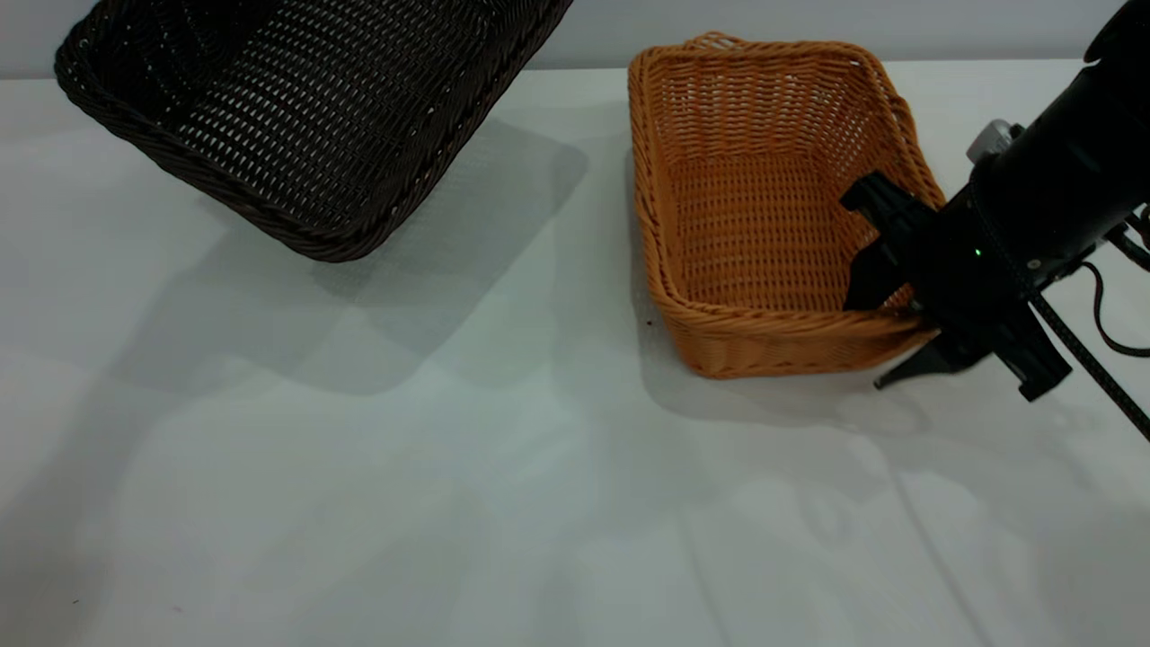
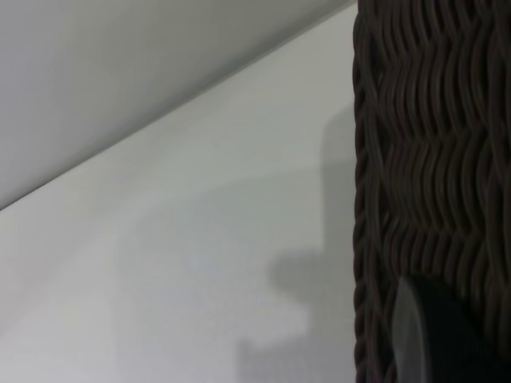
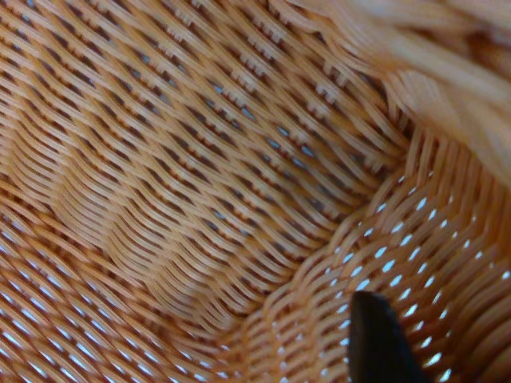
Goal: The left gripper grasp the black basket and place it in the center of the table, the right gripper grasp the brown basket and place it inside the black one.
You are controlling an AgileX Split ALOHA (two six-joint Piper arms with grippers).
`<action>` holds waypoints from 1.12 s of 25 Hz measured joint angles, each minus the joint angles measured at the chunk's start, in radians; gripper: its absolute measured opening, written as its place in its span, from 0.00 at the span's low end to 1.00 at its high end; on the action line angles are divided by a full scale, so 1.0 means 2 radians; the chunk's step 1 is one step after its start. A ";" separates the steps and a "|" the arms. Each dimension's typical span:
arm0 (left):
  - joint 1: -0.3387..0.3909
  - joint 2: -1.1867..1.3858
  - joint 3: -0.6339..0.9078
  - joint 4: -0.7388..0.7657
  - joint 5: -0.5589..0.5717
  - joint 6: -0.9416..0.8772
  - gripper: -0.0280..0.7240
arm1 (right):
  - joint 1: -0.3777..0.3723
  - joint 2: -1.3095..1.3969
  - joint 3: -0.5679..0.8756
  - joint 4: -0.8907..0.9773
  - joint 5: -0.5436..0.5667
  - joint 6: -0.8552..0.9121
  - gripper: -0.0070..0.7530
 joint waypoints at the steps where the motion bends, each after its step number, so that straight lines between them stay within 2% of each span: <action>1: 0.000 0.000 0.000 0.000 0.000 0.000 0.14 | -0.001 0.001 -0.004 0.003 -0.004 -0.001 0.31; 3: 0.000 0.000 0.000 0.000 0.000 0.000 0.14 | -0.005 0.001 -0.016 0.010 -0.012 -0.005 0.17; 5: 0.000 -0.001 0.000 0.000 0.000 0.004 0.14 | -0.011 0.001 -0.030 0.005 -0.015 -0.017 0.11; 9: 0.000 -0.014 0.000 0.000 0.011 0.031 0.14 | -0.043 0.005 -0.064 -0.008 -0.003 -0.037 0.11; 12: 0.000 -0.034 0.000 0.000 0.040 0.074 0.14 | -0.094 0.006 -0.102 -0.008 0.013 -0.065 0.11; 17: -0.008 -0.049 0.000 -0.001 0.105 0.158 0.14 | -0.173 0.006 -0.173 -0.016 0.111 -0.145 0.11; 22: -0.061 -0.038 0.000 -0.026 0.160 0.308 0.14 | -0.227 0.006 -0.229 -0.067 0.217 -0.175 0.11; 28: -0.131 0.015 0.000 -0.124 0.158 0.480 0.14 | -0.260 0.006 -0.262 -0.116 0.273 -0.172 0.11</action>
